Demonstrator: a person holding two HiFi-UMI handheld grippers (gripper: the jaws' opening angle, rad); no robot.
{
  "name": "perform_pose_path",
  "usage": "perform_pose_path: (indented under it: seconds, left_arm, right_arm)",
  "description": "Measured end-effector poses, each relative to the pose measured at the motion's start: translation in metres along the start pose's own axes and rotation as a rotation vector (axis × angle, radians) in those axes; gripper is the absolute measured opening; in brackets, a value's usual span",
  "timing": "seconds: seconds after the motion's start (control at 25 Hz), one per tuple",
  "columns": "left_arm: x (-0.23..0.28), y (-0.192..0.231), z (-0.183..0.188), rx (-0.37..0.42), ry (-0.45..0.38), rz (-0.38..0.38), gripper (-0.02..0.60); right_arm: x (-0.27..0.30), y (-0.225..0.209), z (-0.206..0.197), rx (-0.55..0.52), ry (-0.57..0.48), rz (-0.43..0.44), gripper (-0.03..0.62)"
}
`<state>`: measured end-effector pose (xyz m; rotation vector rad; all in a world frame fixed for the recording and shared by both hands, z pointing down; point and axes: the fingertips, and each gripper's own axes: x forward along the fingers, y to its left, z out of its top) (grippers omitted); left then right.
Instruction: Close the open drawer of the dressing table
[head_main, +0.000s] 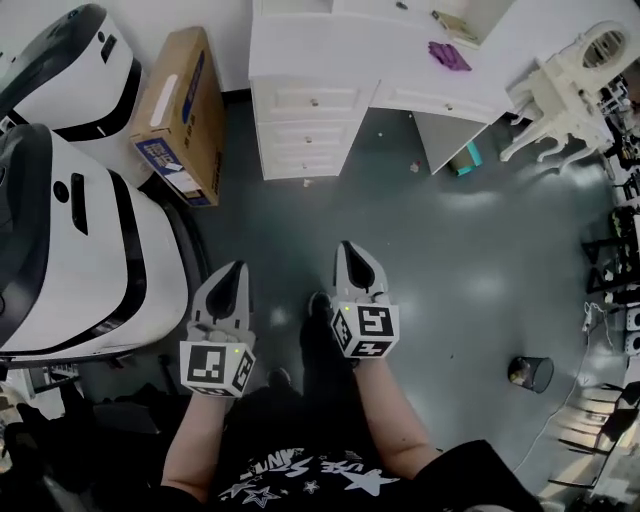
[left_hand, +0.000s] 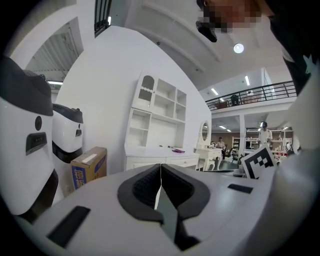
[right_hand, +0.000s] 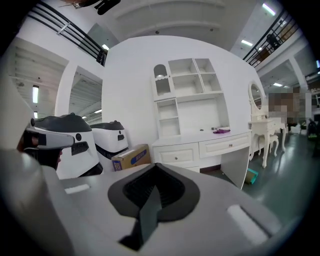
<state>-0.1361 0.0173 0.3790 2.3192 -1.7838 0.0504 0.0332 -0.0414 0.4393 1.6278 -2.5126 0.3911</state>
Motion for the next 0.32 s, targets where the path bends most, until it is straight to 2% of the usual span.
perform_pose_path:
  seconds: [0.2, 0.32]
  left_arm:
    - [-0.055, -0.009, 0.003, 0.021, 0.007, -0.028, 0.009]
    - [-0.083, -0.014, 0.008, 0.067, 0.006, -0.037, 0.009]
  right_arm:
    - [-0.047, 0.025, 0.021, 0.011, -0.05, -0.021, 0.002]
    - [-0.071, 0.044, 0.034, -0.014, -0.063, -0.002, 0.003]
